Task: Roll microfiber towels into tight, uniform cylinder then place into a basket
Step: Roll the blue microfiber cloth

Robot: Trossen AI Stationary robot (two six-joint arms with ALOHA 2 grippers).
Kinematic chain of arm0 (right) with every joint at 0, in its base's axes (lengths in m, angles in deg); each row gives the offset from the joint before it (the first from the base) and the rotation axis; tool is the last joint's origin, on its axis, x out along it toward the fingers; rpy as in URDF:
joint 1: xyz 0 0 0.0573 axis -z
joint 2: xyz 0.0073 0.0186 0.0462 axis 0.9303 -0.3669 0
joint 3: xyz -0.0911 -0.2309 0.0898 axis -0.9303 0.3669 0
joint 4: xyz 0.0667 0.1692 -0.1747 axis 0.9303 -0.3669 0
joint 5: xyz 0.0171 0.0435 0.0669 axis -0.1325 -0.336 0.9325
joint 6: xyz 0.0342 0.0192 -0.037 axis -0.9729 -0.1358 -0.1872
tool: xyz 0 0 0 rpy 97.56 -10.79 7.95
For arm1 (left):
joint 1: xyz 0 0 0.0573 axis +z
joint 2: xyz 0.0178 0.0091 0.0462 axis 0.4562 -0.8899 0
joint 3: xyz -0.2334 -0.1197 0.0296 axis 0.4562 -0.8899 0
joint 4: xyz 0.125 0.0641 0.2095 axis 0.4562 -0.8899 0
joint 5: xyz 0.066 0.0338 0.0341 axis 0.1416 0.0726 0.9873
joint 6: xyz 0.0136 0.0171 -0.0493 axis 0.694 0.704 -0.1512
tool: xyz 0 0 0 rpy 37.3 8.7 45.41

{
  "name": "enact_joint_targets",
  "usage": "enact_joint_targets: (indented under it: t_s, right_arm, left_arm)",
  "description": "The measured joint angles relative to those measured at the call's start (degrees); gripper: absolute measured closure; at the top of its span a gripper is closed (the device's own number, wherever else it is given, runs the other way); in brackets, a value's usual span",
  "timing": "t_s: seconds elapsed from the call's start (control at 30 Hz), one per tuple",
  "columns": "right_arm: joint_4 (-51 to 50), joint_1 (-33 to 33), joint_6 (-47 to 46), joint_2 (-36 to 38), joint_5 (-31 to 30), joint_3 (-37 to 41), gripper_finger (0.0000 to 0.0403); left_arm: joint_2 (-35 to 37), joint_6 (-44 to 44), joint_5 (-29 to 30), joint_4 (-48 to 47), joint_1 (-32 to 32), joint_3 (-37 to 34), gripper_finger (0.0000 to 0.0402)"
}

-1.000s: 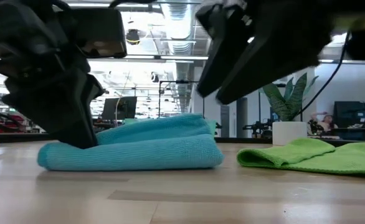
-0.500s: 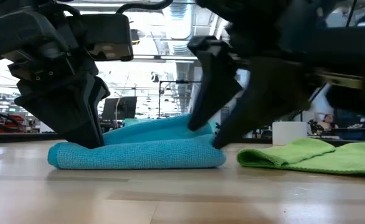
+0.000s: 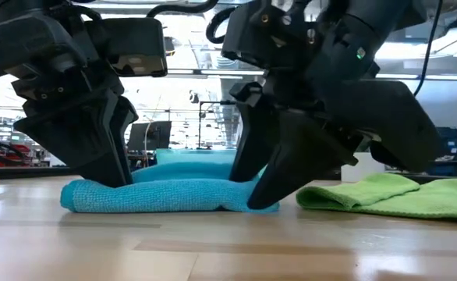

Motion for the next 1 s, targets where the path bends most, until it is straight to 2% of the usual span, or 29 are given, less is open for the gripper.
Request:
enact_joint_targets:
  t_s: [0.33, 0.57, 0.73, 0.87, 1.0]
  right_arm:
    - [-1.00, 1.93, -7.25, -0.13, 7.56, 0.06, 0.0224]
    - [-1.09, 3.57, -10.71, -0.13, 11.46, 0.08, 0.0315]
    - [-1.00, 4.57, -12.66, -0.09, 12.76, 0.12, 0.0371]
    - [-0.51, 4.77, -13.32, -0.09, 13.05, 0.15, 0.0379]
    - [-0.25, 4.77, -14.63, -0.11, 12.91, 0.21, 0.0359]
  left_arm:
    - [0.02, -2.97, -1.23, -1.70, 0.00, 0.11, 0.0264]
    - [0.13, -1.95, -4.19, -2.08, 0.17, 0.13, 0.0260]
    - [0.15, 0.72, -4.02, -2.62, -0.04, 0.41, 0.0260]
    - [0.26, 2.70, -4.81, -6.62, -0.32, 2.60, 0.0260]
    - [0.26, 3.67, -5.52, -14.19, -1.62, 6.40, 0.0260]
